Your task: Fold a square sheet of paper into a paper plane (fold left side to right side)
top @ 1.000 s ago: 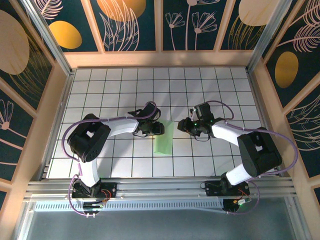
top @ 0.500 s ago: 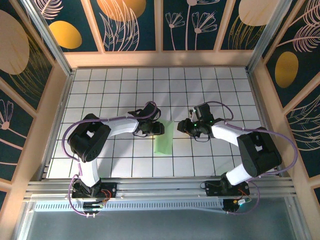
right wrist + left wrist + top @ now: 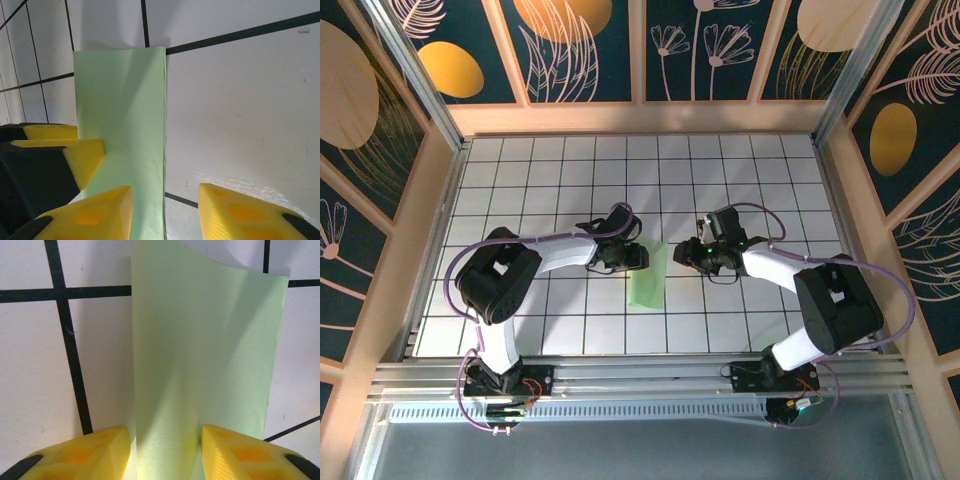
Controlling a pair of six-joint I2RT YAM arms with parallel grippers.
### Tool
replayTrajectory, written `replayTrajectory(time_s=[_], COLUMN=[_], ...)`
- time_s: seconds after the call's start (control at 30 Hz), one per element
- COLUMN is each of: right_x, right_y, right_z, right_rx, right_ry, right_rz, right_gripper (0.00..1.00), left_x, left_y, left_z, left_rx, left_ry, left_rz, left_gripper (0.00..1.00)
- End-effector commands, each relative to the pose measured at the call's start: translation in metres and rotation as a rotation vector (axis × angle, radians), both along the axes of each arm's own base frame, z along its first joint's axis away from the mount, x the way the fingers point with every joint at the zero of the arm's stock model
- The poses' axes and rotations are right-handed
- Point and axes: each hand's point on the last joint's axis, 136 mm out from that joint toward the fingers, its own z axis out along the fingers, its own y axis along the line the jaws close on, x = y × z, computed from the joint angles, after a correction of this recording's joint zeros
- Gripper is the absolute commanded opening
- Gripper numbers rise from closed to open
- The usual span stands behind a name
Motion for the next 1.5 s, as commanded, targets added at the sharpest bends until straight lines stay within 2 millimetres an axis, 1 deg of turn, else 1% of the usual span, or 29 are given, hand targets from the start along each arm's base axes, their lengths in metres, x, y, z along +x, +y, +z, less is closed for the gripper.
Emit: replayTrajectory(time_s=[0.0, 0.37, 0.67, 1.17, 1.47], right_x=[-0.003, -0.004, -0.005, 0.006, 0.006], right_y=[0.005, 0.008, 0.021, 0.007, -0.001], right_z=[-0.001, 0.000, 0.003, 0.013, 0.011], right_rx=[0.008, 0.014, 0.042, -0.008, -0.011], right_ry=[-0.002, -0.003, -0.001, -0.058, -0.057], right_rz=[0.019, 0.031, 0.057, 0.014, 0.003], right_gripper=[0.40, 0.40, 0.39, 0.39, 0.39], left_x=[-0.042, -0.044, -0.044, -0.044, -0.040], left_y=[0.006, 0.008, 0.009, 0.010, 0.016], left_z=[-0.054, -0.056, -0.056, -0.058, -0.058], left_rx=[0.075, 0.082, 0.093, 0.117, 0.159], left_ry=[0.164, 0.171, 0.166, 0.160, 0.140], left_rz=[-0.026, -0.029, -0.041, -0.072, -0.074], left_gripper=[0.44, 0.44, 0.44, 0.46, 0.46])
